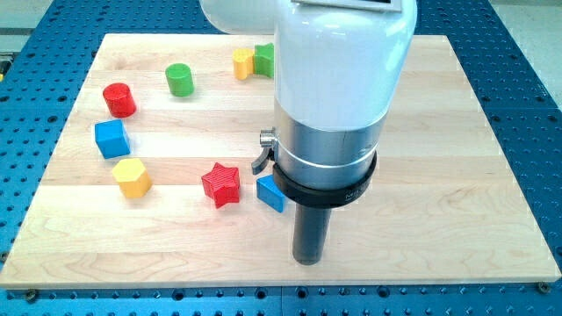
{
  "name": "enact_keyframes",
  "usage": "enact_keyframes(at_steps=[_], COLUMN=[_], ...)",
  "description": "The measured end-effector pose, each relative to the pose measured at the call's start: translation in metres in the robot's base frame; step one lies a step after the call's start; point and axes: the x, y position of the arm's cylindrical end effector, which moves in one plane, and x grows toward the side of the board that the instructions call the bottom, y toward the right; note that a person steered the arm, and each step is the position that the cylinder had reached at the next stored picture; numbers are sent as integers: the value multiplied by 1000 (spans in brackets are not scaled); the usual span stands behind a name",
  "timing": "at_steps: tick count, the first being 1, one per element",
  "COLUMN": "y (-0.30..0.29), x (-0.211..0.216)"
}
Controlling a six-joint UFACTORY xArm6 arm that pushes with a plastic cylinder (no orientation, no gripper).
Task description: Place the blue triangle to the left of the yellow heart
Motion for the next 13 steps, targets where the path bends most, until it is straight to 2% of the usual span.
enact_keyframes(at_steps=[2, 4, 5, 6, 7, 8, 10, 11, 13], y=[-6, -40, -29, -16, -10, -32, -74, -74, -134], x=[-14, -26, -81, -107, -102, -128, -250, -267, -297])
